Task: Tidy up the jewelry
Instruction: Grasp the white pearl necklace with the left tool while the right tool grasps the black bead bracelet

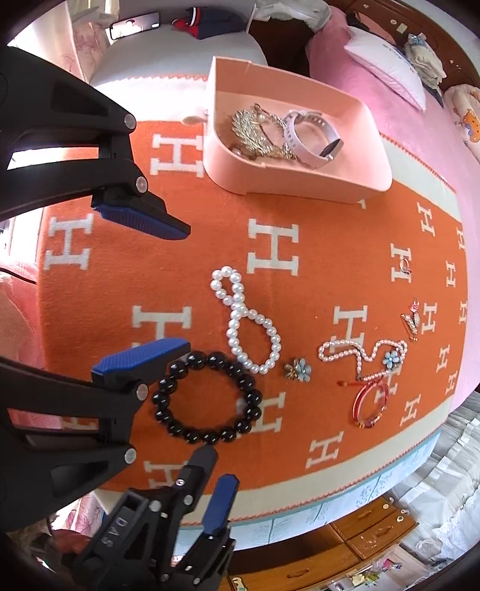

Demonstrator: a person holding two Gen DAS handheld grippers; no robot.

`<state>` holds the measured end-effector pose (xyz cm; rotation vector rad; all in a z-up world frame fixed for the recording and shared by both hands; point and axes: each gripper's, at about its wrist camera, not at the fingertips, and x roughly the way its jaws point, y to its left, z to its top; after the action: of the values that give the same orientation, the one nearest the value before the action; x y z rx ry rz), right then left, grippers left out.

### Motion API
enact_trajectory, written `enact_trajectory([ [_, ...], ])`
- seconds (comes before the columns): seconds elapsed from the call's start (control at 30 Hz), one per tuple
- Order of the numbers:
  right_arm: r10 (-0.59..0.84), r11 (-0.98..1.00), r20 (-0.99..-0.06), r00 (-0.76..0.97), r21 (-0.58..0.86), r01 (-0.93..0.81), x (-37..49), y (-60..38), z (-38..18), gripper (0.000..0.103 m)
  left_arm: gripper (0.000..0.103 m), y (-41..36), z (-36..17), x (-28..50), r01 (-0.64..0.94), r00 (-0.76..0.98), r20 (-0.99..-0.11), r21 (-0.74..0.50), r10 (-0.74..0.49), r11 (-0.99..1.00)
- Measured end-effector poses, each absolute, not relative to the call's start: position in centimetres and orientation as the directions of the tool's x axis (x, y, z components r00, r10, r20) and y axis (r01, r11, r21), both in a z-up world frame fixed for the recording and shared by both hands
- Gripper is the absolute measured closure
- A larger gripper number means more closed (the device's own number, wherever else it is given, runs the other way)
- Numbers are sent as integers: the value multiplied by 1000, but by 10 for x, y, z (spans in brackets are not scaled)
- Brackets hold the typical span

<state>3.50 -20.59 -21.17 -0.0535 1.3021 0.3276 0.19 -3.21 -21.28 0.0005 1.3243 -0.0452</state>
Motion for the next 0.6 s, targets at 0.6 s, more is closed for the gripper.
enact_trajectory([
  [0.6,69,912,-966,250,-40,-408,55,-168,-249,88,51,-38,-235,50,186,185,-981,-23,-58,982],
])
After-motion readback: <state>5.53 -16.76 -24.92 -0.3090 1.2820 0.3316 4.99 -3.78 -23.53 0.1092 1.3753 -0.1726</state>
